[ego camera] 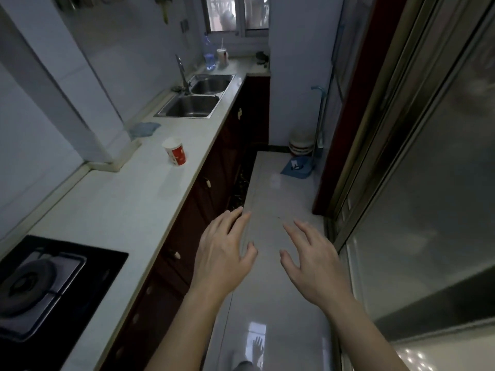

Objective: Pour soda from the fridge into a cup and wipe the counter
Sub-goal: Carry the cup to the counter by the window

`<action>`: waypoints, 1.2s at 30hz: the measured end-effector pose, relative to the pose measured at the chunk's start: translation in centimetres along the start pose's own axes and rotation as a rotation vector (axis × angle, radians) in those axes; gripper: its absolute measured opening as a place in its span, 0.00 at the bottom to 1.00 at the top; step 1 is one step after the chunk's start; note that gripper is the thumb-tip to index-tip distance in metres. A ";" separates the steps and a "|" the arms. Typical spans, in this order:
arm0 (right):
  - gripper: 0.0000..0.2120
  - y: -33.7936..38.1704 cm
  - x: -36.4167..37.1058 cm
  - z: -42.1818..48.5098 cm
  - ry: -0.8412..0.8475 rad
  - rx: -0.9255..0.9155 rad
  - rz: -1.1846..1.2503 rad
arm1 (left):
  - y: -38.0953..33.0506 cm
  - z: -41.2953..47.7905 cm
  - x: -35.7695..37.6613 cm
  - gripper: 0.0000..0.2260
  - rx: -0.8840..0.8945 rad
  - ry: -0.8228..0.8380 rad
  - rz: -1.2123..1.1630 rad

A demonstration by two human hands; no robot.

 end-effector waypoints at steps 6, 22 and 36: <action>0.29 -4.2 2.1 6.3 0.040 0.011 0.007 | -0.7 8.1 3.2 0.26 0.071 0.008 0.099; 0.26 -12.7 7.0 36.2 0.052 -0.087 -0.046 | 4.3 37.3 7.6 0.25 0.005 -0.016 0.033; 0.26 -20.2 13.5 52.7 0.110 -0.146 0.035 | 8.0 53.9 12.3 0.23 -0.113 0.001 0.064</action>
Point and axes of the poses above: each hand's wrist, its own z-axis towards the middle knuckle, its own x-axis out of the palm, y = z × x, the point moved 5 cm from there along z, towards the middle knuckle, and after that the axes turned 13 degrees about -x, right-handed, at the moved point
